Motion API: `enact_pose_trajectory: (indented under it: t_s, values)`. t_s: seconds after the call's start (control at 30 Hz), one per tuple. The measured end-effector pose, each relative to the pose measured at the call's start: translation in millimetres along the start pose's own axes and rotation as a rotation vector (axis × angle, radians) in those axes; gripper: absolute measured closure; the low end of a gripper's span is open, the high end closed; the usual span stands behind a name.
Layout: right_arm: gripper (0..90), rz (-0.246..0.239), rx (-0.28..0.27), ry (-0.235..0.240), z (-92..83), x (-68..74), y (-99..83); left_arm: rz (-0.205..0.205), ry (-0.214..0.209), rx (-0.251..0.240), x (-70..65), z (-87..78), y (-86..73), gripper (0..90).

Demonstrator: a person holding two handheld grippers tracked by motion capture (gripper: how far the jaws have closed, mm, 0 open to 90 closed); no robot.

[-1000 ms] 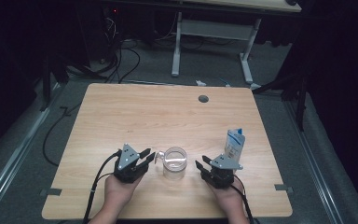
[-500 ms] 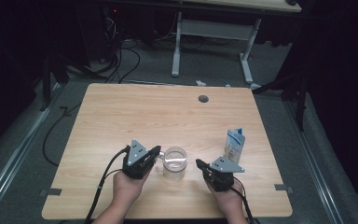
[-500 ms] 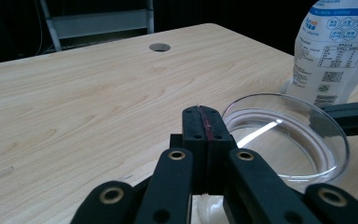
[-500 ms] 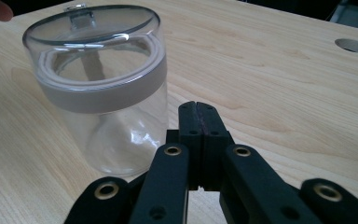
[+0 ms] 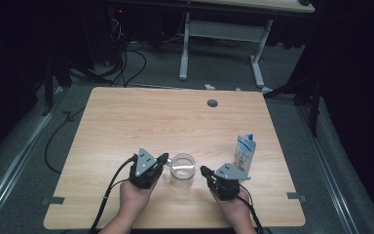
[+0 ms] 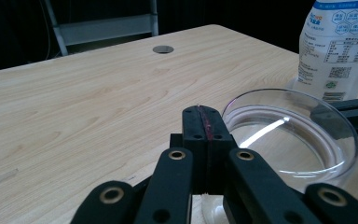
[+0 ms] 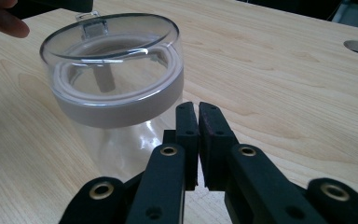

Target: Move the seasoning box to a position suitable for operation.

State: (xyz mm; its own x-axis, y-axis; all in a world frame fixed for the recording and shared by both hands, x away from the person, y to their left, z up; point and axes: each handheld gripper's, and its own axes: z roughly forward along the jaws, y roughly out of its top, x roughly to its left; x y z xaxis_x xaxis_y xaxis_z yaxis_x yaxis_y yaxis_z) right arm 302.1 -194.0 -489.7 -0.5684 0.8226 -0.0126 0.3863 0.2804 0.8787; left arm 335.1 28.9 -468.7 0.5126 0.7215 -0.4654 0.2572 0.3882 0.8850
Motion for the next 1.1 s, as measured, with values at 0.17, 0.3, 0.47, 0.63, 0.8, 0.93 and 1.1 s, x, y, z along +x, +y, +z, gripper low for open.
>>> enact_pose_trajectory:
  t_s: [0.17, 0.3, 0.47, 0.63, 0.8, 0.93, 1.1]
  values:
    - [88.8, -0.021, -0.004, 0.004, -0.8, 3.1, 1.5, 0.001, -0.003, -0.005, 0.4, -0.4, -0.6, 89.9]
    - [89.9, -0.037, -0.011, 0.011, -2.7, 4.7, 2.4, -0.002, -0.004, -0.008, 0.6, -0.4, -0.6, 89.9]
    - [89.8, -0.054, -0.020, 0.021, -4.9, 6.4, 3.9, -0.004, -0.006, -0.010, 1.1, -0.7, -0.9, 90.0]
    - [89.7, -0.060, -0.020, 0.029, -4.7, 8.4, 4.5, -0.004, -0.006, -0.012, 1.2, -0.9, -1.2, 90.0]
    - [89.6, -0.070, -0.024, 0.035, -5.1, 10.7, 5.4, -0.008, -0.005, -0.013, 1.6, -1.0, -1.1, 90.0]
    - [89.7, -0.072, -0.019, 0.039, -5.2, 11.7, 5.8, -0.008, -0.005, -0.013, 2.0, -1.1, -1.2, 90.0]
    - [89.7, -0.077, -0.028, 0.039, -5.7, 13.4, 6.5, -0.009, -0.006, -0.014, 2.1, -1.2, -1.4, 90.0]
